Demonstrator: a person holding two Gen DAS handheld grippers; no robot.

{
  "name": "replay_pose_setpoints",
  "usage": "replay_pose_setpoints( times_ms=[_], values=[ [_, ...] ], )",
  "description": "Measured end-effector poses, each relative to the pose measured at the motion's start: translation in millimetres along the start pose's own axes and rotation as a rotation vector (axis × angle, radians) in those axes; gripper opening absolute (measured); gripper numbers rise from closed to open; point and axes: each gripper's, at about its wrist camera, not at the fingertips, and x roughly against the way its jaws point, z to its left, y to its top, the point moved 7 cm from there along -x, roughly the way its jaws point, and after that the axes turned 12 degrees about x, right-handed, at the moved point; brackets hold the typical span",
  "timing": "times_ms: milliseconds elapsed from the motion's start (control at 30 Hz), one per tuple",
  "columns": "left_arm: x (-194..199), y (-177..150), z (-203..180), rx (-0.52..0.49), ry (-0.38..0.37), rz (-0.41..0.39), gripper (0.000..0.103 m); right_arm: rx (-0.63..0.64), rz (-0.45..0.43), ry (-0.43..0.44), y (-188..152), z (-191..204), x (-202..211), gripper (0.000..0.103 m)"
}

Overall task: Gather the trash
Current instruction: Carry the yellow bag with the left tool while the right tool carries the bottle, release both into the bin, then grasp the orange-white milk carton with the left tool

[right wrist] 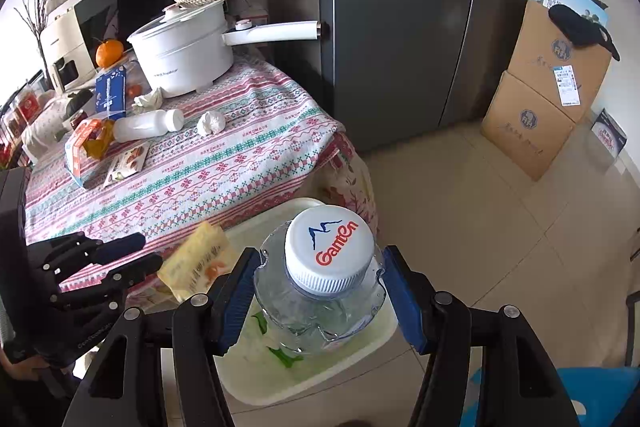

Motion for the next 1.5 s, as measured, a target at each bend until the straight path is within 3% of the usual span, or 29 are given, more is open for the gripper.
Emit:
replay_pose_setpoints(
  times_ms=[67, 167, 500, 800, 967, 1500],
  values=[
    [6, 2, 5, 0.006, 0.023, -0.01, 0.069, 0.001, 0.009, 0.002, 0, 2, -3, 0.063],
    [12, 4, 16, 0.029, 0.061, -0.017, 0.084, 0.0, 0.03, 0.008, -1, 5, -11, 0.063],
    [29, 2, 56, 0.104, 0.129, 0.006, 0.091, 0.014, 0.136, 0.022, -9, 21, -45, 0.064],
    [48, 1, 80, 0.119, 0.193, -0.031, 0.095, 0.017, 0.238, 0.009, -15, 31, -72, 0.065],
    [56, 1, 91, 0.139, 0.211, -0.043, 0.097, 0.04, 0.199, -0.005, -3, 40, -64, 0.071],
    [77, 11, 142, 0.217, 0.282, -0.07, 0.097, 0.064, 0.069, 0.032, 40, 76, -41, 0.078]
  ],
)
